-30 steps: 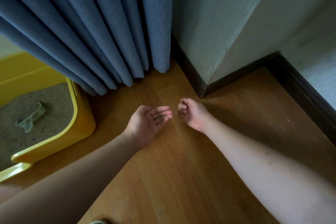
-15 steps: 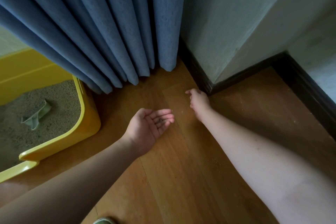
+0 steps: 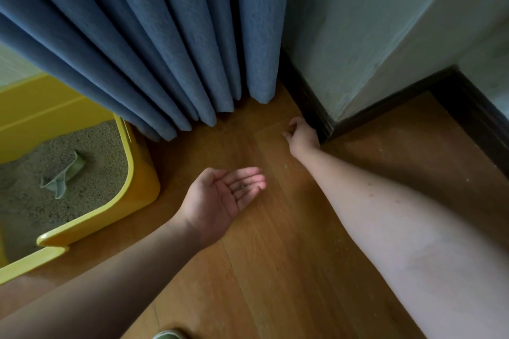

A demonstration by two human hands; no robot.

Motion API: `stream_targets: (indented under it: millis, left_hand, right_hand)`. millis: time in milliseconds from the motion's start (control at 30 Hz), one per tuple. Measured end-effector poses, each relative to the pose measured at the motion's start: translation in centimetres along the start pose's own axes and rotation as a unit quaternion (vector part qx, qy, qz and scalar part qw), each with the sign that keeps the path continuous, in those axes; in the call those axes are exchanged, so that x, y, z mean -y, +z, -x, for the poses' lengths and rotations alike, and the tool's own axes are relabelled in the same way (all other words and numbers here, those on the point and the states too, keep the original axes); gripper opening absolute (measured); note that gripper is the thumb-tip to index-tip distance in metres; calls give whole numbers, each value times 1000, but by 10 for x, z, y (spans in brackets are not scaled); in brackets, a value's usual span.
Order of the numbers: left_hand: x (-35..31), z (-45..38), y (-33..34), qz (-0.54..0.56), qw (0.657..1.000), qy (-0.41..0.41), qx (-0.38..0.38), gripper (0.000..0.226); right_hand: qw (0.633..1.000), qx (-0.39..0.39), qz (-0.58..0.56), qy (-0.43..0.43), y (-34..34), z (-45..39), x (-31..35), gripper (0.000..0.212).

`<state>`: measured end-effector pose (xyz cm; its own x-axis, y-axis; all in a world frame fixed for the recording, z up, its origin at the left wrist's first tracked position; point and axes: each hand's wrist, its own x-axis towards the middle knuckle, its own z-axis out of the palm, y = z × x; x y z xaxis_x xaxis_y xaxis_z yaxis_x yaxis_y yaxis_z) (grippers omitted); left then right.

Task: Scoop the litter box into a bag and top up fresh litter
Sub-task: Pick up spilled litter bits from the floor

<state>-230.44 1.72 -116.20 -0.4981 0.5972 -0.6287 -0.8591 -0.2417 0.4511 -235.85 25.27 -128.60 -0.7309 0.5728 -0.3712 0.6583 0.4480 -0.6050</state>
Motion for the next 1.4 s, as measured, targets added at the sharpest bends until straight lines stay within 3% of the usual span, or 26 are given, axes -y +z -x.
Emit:
stream_targets:
  millis: [200,300,433,600,667,733,767,833,900,1000,1200,1400]
  left_hand:
    - [-4,-1,-14,9,1000,8,-19,56]
    - [-6,-1,-16,10,1000,12,-16,54]
    - [-7,-2,-19,9,1000,15,-13,55]
    - [-5,-10,-17,5,1000,15,-20,57]
    - [-1,-13,-13,5,1000,12,-23,57]
    - [3,-15,-7,3,1000,2,-22,57]
    - [5,-16,-3,0,1000,-4,-19,56]
    - [10,-18,5,-3,1000,-11,-13,57]
    - [16,-20,12,-8,1000,-12,-9,57]
    - [25,-26,23,-10,1000,-11,-9,56]
    - [50,-36,36,-9,999,-38,-9,54]
    - [67,-45,45,-37,997,-69,-6,52]
  right_hand:
    - [996,-38,-37,65,12,-9,9,16]
    - [998,-30,0,61,12,-10,8,14]
    - [998,4,19,63,4,-6,11,26]
    - [999,-16,22,-41,-6,23,14,24]
    - [997,6,32,-72,-9,36,16,24]
    - [994,86,-39,-56,-12,48,13,23]
    - [981,148,-121,-23,-13,53,8,19]
    - [919,253,-296,63,-22,65,-1,18]
    - [868,287,-389,115,-33,68,-18,28]
    - [826,323,-442,132,-47,70,-45,21]
    - [814,349,-440,144,-74,72,-97,11]
    - [834,264,-456,164,-102,73,-130,9]
